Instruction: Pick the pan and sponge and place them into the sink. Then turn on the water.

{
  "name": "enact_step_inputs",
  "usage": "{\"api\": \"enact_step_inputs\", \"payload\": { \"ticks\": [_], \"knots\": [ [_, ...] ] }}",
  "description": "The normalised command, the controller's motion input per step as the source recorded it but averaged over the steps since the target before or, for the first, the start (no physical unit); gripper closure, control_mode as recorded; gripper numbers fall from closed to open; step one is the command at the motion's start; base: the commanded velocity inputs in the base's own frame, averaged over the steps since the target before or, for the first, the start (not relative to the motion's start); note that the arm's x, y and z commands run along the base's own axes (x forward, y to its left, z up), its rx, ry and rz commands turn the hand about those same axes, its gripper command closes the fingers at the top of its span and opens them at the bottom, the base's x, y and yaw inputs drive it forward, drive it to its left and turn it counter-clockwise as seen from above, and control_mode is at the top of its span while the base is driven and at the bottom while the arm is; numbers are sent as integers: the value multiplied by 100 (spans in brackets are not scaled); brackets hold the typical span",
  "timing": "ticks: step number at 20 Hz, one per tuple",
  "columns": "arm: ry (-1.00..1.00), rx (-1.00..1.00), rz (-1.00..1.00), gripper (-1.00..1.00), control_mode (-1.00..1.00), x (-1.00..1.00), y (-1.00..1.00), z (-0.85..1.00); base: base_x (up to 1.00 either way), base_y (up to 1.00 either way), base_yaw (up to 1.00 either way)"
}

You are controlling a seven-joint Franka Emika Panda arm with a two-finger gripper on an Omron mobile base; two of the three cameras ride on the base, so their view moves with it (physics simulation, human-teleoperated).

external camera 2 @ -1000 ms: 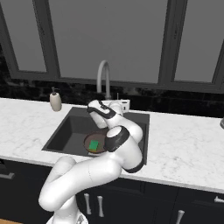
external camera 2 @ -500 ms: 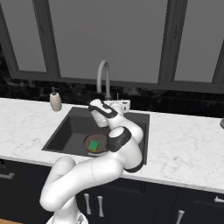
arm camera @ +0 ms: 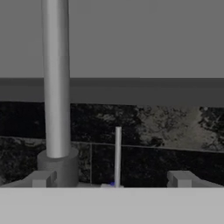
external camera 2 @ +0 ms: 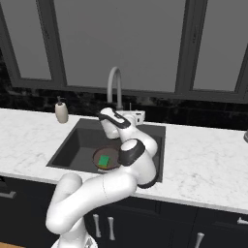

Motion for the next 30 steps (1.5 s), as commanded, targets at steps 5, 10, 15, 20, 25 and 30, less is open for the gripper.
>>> {"api": "enact_step_inputs", "payload": {
  "ticks": [5, 10, 15, 20, 25, 30],
  "knots": [
    [0, 0, -7, -100, -100, 10, 0, -1, 0, 0, 0],
    [0, 0, -1, -100, -100, 15, 0, 0, 0, 0, 0],
    [0, 0, 0, -100, -100, 14, 0, -1, 0, 0, 0],
    [0, 0, 0, -100, -100, 14, 0, -3, 0, 0, 0],
    [0, 0, 0, -100, -100, 10, 0, -8, 0, 0, 0],
    [0, 0, 0, -100, -100, 5, 0, -11, 0, 0, 0]
  ]
}}
